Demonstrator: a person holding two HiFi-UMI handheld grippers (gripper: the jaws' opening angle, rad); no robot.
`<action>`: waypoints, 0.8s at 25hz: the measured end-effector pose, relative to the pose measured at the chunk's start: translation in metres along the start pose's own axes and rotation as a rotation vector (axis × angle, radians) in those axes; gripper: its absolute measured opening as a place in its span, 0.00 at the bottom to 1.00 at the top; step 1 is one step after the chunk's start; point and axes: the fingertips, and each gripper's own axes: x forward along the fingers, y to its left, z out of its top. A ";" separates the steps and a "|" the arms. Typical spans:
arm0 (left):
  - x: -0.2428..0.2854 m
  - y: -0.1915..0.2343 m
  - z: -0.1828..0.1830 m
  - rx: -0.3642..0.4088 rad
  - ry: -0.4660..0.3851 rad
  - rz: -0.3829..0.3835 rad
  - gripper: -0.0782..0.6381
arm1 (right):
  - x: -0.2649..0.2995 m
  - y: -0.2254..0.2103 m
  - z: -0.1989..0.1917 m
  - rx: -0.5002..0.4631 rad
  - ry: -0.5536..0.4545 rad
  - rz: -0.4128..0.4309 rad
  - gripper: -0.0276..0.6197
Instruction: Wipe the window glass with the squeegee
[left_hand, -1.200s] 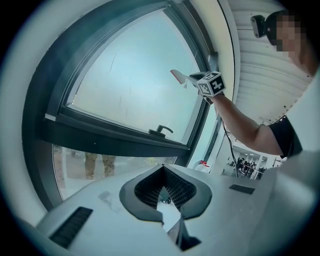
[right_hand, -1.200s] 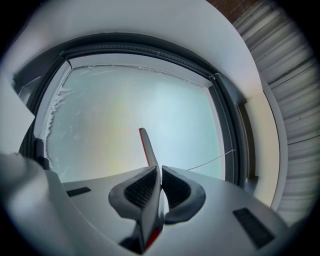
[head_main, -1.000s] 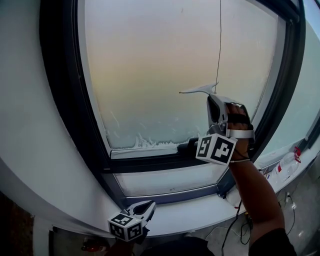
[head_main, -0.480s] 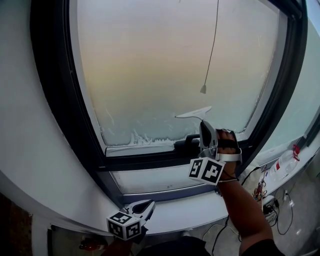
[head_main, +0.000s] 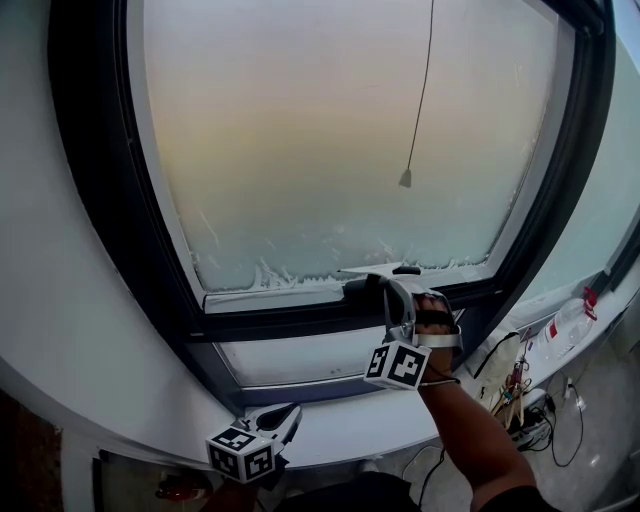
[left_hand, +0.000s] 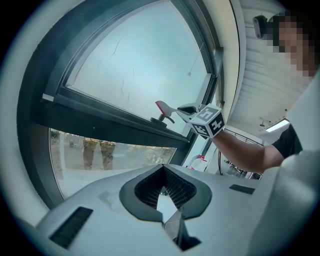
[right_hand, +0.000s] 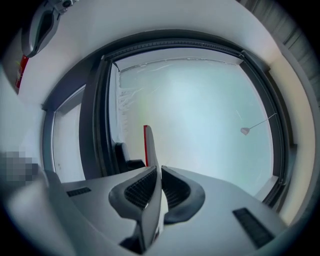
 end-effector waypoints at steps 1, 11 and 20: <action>-0.001 0.000 -0.001 -0.002 -0.001 -0.001 0.11 | 0.000 0.004 -0.001 -0.003 0.003 0.005 0.08; -0.017 0.004 -0.010 -0.015 0.012 -0.006 0.11 | -0.015 -0.002 0.010 -0.012 -0.001 -0.011 0.08; -0.016 -0.006 -0.017 -0.024 -0.001 -0.037 0.11 | -0.111 -0.013 0.019 0.480 -0.221 0.067 0.08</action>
